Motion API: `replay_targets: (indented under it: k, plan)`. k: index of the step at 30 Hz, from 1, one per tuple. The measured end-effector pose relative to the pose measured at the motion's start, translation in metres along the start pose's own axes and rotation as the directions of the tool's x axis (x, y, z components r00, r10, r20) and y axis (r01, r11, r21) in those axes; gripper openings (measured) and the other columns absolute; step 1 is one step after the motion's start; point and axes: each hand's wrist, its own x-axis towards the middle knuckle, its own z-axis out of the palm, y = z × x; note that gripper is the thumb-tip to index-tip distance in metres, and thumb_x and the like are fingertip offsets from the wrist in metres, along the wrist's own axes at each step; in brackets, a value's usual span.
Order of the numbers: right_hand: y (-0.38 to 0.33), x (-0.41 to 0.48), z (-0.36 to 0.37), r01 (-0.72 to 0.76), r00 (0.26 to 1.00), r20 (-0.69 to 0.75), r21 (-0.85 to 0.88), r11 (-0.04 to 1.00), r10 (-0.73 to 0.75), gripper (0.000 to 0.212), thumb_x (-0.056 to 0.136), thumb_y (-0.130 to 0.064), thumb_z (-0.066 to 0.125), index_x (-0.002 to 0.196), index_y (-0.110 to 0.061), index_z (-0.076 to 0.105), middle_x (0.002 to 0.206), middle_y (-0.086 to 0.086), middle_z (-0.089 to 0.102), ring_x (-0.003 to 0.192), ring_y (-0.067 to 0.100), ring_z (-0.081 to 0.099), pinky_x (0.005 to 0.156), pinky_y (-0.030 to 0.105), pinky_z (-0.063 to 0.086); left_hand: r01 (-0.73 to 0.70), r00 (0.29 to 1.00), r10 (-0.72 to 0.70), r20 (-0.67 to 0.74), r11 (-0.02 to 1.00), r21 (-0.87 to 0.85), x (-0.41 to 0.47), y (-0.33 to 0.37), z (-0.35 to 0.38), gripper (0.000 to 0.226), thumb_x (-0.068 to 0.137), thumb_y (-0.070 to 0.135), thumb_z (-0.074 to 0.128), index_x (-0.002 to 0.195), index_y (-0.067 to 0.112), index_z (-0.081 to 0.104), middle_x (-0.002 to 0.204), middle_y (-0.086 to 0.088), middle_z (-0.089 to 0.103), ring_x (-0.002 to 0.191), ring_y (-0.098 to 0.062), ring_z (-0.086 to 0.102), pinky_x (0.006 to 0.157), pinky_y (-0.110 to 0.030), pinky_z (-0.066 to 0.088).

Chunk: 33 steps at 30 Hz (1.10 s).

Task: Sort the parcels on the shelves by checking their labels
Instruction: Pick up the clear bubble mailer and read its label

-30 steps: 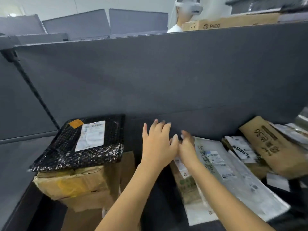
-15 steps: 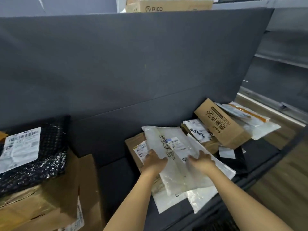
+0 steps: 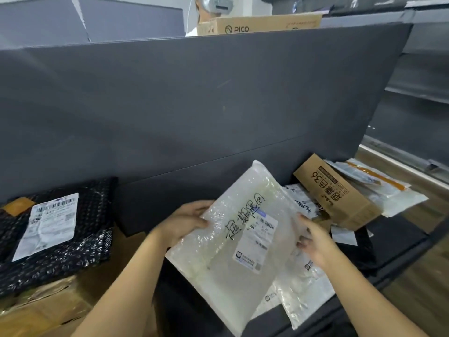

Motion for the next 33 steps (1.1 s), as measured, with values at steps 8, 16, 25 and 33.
replay_targets:
  k: [8, 16, 25, 33]
  plan:
    - [-0.029, -0.035, 0.027, 0.141, 0.968, 0.132, 0.417, 0.898, -0.214, 0.054, 0.072, -0.014, 0.067, 0.125, -0.008, 0.059, 0.114, 0.012, 0.068, 0.105, 0.025, 0.064, 0.085, 0.043, 0.051, -0.135, 0.958, 0.18, -0.221, 0.969, 0.206, -0.003, 0.049, -0.023, 0.043, 0.084, 0.003, 0.065, 0.116, 0.032, 0.063, 0.116, 0.003, 0.069, 0.102, -0.014, 0.067, 0.093, -0.034, 0.052]
    - [-0.044, -0.045, 0.043, 0.176, 0.974, 0.019, 0.557, 0.811, -0.224, 0.029, 0.086, -0.026, 0.066, 0.114, -0.019, 0.065, 0.105, 0.003, 0.073, 0.102, 0.023, 0.066, 0.086, 0.043, 0.052, -0.213, 0.893, 0.039, -0.448, 0.915, -0.344, -0.01, -0.006, 0.016, 0.082, 0.076, 0.029, 0.077, 0.144, 0.012, 0.034, 0.133, -0.004, 0.056, 0.117, -0.024, 0.058, 0.097, -0.044, 0.049]
    - [-0.021, -0.048, 0.028, 0.083, 0.957, 0.192, 0.535, 0.841, -0.216, 0.074, 0.053, -0.027, 0.087, 0.12, -0.012, 0.062, 0.113, 0.014, 0.07, 0.1, 0.031, 0.068, 0.09, 0.048, 0.053, -0.259, 0.925, 0.132, -0.357, 0.905, -0.337, -0.026, -0.004, -0.001, 0.036, 0.076, 0.008, 0.072, 0.112, 0.008, 0.066, 0.109, -0.012, 0.072, 0.104, -0.033, 0.066, 0.092, -0.05, 0.051]
    - [-0.052, -0.052, 0.02, 0.358, 0.904, 0.244, 0.022, 0.933, -0.352, 0.062, 0.057, -0.044, 0.084, 0.112, -0.023, 0.063, 0.106, 0.004, 0.072, 0.094, 0.022, 0.069, 0.083, 0.042, 0.055, -0.247, 0.908, 0.154, -0.389, 0.948, -0.201, -0.037, 0.009, -0.022, 0.032, 0.079, 0.009, 0.073, 0.11, 0.009, 0.067, 0.104, -0.008, 0.074, 0.101, -0.029, 0.068, 0.091, -0.046, 0.052]
